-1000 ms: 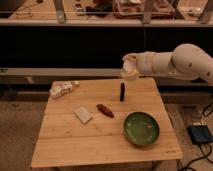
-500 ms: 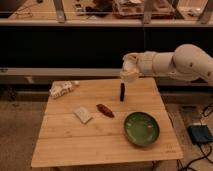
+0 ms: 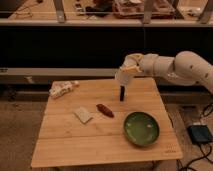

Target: Place the ceramic cup over the eraser

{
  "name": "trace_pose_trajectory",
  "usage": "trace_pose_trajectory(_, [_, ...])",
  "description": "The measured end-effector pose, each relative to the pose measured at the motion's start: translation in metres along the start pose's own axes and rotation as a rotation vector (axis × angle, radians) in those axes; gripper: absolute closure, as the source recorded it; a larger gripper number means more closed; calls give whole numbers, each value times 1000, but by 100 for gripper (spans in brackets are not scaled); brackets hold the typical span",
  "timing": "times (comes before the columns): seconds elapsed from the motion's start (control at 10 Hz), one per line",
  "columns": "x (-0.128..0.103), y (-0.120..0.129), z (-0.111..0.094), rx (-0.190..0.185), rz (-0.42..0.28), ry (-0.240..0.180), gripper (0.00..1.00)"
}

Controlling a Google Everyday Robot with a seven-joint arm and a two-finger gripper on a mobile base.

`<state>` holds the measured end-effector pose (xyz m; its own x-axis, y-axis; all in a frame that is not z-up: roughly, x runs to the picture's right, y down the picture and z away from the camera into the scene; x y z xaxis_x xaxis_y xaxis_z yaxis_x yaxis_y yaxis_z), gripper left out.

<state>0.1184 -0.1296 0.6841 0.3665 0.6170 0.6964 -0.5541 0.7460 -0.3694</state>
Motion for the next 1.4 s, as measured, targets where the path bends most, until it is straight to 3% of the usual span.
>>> trace_pose_trajectory(0.2, [39,-15,3,32,126,31,100])
trace_pose_trajectory(0.5, [60,-34,11,75,193,37,100])
trace_pose_trajectory(0.9, [68,-50,20,135,247,22,100])
trace_pose_trajectory(1.4, [82,-44,47,137,264,31,100])
